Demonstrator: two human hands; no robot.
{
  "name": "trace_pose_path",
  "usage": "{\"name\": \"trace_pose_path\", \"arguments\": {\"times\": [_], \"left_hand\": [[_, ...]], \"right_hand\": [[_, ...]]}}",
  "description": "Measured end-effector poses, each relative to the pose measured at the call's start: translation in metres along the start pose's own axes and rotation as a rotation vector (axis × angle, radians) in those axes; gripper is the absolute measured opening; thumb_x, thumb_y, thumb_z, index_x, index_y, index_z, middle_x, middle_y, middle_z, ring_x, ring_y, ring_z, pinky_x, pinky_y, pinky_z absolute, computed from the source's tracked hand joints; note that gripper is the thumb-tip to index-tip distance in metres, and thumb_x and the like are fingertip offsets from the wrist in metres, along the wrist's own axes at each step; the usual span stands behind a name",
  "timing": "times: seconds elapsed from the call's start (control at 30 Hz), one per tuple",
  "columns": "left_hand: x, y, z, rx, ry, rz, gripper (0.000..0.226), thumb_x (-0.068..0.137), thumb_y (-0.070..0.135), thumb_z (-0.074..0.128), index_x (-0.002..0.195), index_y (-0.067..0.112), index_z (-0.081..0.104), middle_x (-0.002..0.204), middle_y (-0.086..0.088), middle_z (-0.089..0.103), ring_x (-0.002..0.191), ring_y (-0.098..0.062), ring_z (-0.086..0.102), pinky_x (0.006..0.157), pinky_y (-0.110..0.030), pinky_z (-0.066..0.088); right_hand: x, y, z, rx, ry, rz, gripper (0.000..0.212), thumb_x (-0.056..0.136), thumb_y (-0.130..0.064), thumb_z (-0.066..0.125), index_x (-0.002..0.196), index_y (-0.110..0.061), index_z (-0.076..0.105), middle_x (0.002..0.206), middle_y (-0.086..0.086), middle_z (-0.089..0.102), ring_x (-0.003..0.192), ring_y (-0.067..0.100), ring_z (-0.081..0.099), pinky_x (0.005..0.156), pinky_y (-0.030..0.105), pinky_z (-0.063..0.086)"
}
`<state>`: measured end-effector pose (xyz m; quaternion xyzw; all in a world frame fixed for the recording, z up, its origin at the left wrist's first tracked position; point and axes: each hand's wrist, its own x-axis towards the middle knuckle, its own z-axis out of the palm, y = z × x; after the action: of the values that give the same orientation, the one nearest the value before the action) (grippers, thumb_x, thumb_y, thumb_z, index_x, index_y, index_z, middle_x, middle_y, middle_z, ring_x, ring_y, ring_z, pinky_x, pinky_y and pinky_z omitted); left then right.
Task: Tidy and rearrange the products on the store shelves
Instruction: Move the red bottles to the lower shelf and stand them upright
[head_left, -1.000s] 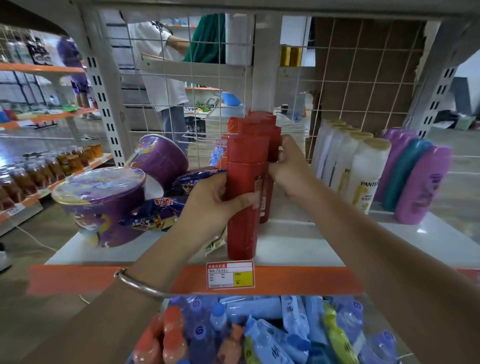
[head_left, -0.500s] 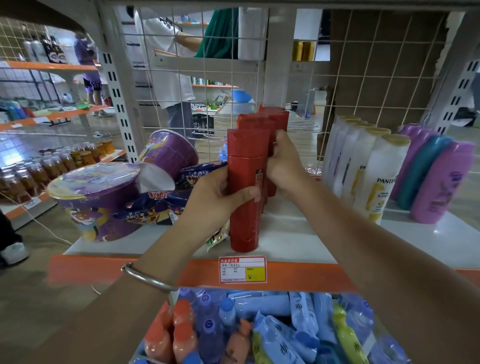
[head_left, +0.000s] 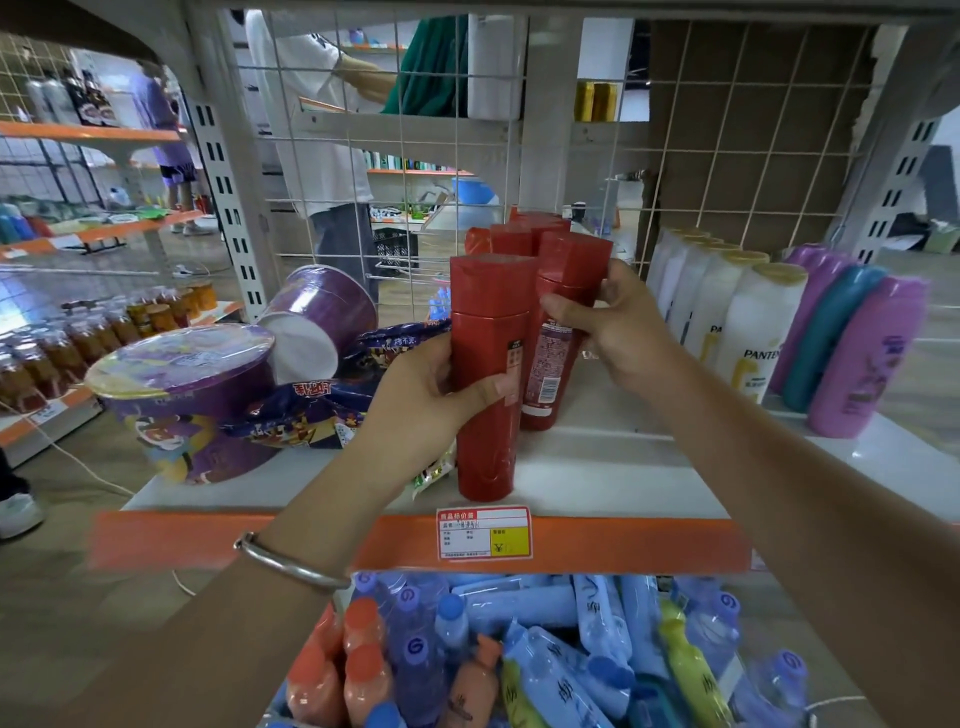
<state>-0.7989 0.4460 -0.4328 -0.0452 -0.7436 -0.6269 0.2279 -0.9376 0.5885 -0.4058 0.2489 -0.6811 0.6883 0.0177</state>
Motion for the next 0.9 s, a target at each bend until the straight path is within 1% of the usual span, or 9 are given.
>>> {"name": "trace_pose_path", "arguments": {"times": [0.13, 0.2, 0.3, 0.37, 0.43, 0.5, 0.6, 0.7, 0.9], "left_hand": [[0.0, -0.001, -0.001, -0.025, 0.023, -0.004, 0.033, 0.08, 0.008, 0.069, 0.113, 0.012, 0.063, 0.106, 0.0, 0.072, 0.097, -0.011, 0.069, 0.085, -0.025, 0.055], [-0.001, -0.001, -0.001, -0.03, 0.015, 0.005, 0.028, 0.08, 0.006, 0.068, 0.105, 0.017, 0.064, 0.098, 0.005, 0.072, 0.09, -0.005, 0.069, 0.079, -0.019, 0.055], [-0.004, 0.0, 0.001, -0.019, -0.002, 0.016, 0.028, 0.079, 0.005, 0.069, 0.096, 0.027, 0.063, 0.091, 0.015, 0.071, 0.083, 0.004, 0.068, 0.073, -0.011, 0.053], [-0.005, -0.001, 0.0, -0.007, 0.0, 0.014, 0.027, 0.079, 0.009, 0.07, 0.099, 0.027, 0.063, 0.095, 0.013, 0.071, 0.088, 0.001, 0.068, 0.076, -0.013, 0.054], [-0.005, -0.001, -0.001, 0.022, 0.005, 0.011, 0.028, 0.079, 0.014, 0.071, 0.105, 0.024, 0.064, 0.101, 0.009, 0.071, 0.095, -0.007, 0.068, 0.081, -0.019, 0.055], [-0.006, -0.001, -0.002, 0.034, 0.006, 0.006, 0.03, 0.079, 0.015, 0.071, 0.107, 0.023, 0.065, 0.103, 0.006, 0.072, 0.098, -0.01, 0.067, 0.084, -0.023, 0.055], [-0.007, -0.001, -0.002, 0.019, -0.004, 0.01, 0.031, 0.079, 0.014, 0.071, 0.108, 0.021, 0.065, 0.102, 0.005, 0.072, 0.096, -0.01, 0.068, 0.082, -0.02, 0.056], [-0.009, -0.002, -0.001, -0.012, 0.005, 0.027, 0.029, 0.079, 0.012, 0.07, 0.106, 0.021, 0.065, 0.102, 0.005, 0.072, 0.096, -0.01, 0.068, 0.081, -0.018, 0.055], [-0.011, -0.006, 0.003, -0.035, 0.038, 0.074, 0.029, 0.079, 0.01, 0.07, 0.102, 0.027, 0.064, 0.099, 0.007, 0.072, 0.095, -0.007, 0.067, 0.086, -0.022, 0.054]], "right_hand": [[-0.005, -0.001, 0.013, -0.008, -0.06, -0.045, 0.044, 0.073, -0.007, 0.076, 0.113, -0.018, 0.059, 0.101, -0.007, 0.065, 0.104, 0.025, 0.064, 0.092, 0.049, 0.052], [-0.006, -0.002, 0.02, -0.008, -0.081, -0.081, 0.045, 0.075, -0.003, 0.074, 0.116, -0.014, 0.058, 0.098, -0.007, 0.064, 0.1, 0.021, 0.065, 0.088, 0.039, 0.055], [-0.006, -0.005, 0.02, -0.108, -0.097, -0.106, 0.05, 0.079, -0.008, 0.072, 0.125, -0.012, 0.051, 0.096, -0.012, 0.06, 0.089, 0.002, 0.06, 0.074, 0.013, 0.053], [-0.007, -0.007, 0.016, -0.136, -0.118, -0.092, 0.054, 0.08, -0.009, 0.072, 0.128, -0.011, 0.048, 0.094, -0.014, 0.057, 0.085, -0.002, 0.057, 0.069, 0.009, 0.052], [-0.008, -0.007, 0.013, -0.212, -0.143, -0.079, 0.056, 0.077, -0.009, 0.074, 0.127, -0.013, 0.049, 0.092, -0.015, 0.055, 0.082, -0.001, 0.057, 0.068, 0.012, 0.05], [-0.01, -0.004, 0.012, -0.275, -0.163, -0.05, 0.056, 0.075, -0.008, 0.075, 0.124, -0.013, 0.05, 0.092, -0.013, 0.056, 0.081, 0.003, 0.058, 0.072, 0.019, 0.05], [-0.013, 0.003, 0.013, -0.291, -0.132, 0.016, 0.051, 0.074, -0.011, 0.076, 0.12, -0.013, 0.053, 0.101, -0.004, 0.062, 0.095, 0.016, 0.062, 0.089, 0.033, 0.051], [-0.015, 0.008, 0.014, -0.277, -0.095, 0.042, 0.046, 0.075, -0.011, 0.076, 0.117, -0.011, 0.056, 0.106, 0.002, 0.064, 0.103, 0.024, 0.063, 0.094, 0.04, 0.051], [-0.019, 0.01, 0.02, -0.244, -0.064, 0.029, 0.042, 0.079, -0.005, 0.071, 0.118, -0.009, 0.056, 0.106, 0.004, 0.065, 0.101, 0.022, 0.064, 0.094, 0.043, 0.052]]}}
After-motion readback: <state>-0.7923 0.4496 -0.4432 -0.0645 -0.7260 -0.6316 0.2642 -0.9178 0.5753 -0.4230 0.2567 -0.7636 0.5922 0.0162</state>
